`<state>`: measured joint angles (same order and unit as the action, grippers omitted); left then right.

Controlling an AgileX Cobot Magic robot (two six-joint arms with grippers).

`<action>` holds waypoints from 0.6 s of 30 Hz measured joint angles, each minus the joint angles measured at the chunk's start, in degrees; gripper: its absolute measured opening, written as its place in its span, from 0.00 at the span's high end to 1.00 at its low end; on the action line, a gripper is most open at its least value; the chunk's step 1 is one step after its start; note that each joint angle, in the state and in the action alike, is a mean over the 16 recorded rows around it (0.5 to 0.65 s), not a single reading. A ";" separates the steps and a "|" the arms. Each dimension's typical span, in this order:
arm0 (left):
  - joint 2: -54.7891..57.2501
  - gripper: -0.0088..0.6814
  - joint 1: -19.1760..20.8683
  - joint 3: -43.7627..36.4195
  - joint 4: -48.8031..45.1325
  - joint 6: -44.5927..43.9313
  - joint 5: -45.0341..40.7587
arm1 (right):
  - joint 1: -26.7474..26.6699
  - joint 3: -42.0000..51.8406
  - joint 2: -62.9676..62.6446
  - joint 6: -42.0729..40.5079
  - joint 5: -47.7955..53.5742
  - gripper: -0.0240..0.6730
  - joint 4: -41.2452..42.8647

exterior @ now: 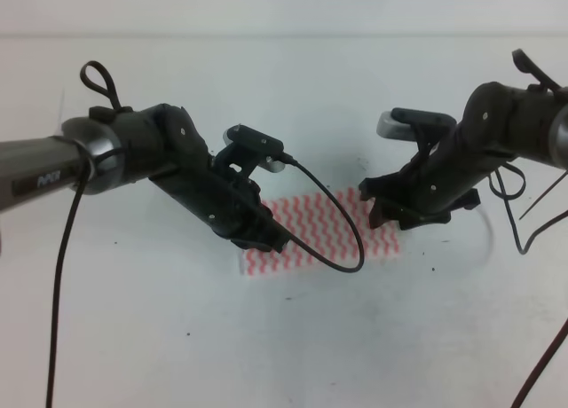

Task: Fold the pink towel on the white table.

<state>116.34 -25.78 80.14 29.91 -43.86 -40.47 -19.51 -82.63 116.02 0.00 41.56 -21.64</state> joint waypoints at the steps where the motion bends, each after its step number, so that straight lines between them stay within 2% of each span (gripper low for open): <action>1: 0.00 0.99 0.00 0.00 0.00 0.00 -0.02 | 0.00 0.00 0.12 0.00 0.06 0.46 -0.16; 18: 0.02 0.99 0.00 0.00 -0.10 -0.04 -0.19 | 0.01 -0.30 2.41 -1.30 1.67 0.48 -3.23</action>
<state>116.36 -25.78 80.14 29.81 -43.90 -40.66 -19.50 -82.93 118.43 -1.30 43.23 -24.88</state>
